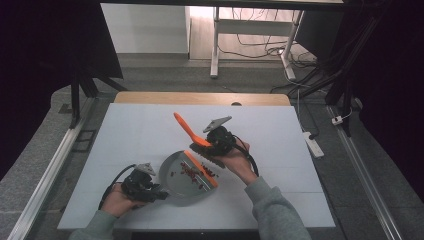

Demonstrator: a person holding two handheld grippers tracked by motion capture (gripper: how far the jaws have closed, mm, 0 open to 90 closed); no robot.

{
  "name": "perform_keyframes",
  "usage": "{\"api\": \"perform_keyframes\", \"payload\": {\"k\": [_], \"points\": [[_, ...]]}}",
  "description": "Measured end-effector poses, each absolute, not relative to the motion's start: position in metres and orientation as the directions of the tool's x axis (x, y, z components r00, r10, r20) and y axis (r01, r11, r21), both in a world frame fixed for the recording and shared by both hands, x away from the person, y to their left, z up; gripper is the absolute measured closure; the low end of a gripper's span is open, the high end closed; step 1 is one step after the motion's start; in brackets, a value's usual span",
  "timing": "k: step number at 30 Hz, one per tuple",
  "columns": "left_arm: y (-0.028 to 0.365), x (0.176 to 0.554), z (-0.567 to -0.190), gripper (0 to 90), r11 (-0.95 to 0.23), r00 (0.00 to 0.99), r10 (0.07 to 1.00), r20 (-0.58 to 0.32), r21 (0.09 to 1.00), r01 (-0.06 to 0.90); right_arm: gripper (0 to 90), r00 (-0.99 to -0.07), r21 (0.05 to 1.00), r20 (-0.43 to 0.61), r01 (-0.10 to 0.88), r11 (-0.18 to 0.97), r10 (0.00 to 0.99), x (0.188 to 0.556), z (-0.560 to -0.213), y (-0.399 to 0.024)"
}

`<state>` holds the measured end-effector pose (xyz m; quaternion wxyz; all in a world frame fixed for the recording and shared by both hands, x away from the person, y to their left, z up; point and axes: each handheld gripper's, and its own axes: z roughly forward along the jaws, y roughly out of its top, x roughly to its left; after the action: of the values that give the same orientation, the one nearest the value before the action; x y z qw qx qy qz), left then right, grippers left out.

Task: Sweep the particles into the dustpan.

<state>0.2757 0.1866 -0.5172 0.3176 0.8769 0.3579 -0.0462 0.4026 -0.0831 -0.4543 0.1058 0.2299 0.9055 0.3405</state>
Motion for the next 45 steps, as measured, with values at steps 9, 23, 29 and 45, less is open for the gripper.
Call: {"api": "perform_keyframes", "payload": {"k": [9,23,29,45], "points": [[0.186,0.275,-0.517,60.9,-0.541,0.738,0.600,-0.309,0.524,0.658,70.5,-0.833,0.663,-0.027,0.399,0.634,0.552,0.405,-0.464,-0.107],[0.186,0.275,-0.517,60.9,-0.540,0.738,0.600,-0.309,0.524,0.658,70.5,-0.821,0.640,-0.005,0.436,0.633,0.571,0.406,-0.476,-0.104],[0.186,0.275,-0.517,60.9,-0.541,0.739,0.599,-0.309,0.524,0.658,70.5,-0.812,0.627,0.004,0.456,0.631,0.583,0.406,-0.479,-0.098],[0.186,0.276,-0.517,60.9,-0.542,0.739,0.599,-0.308,0.523,0.658,70.5,-0.855,0.664,0.132,0.451,0.596,0.501,0.385,-0.480,-0.072]]}}
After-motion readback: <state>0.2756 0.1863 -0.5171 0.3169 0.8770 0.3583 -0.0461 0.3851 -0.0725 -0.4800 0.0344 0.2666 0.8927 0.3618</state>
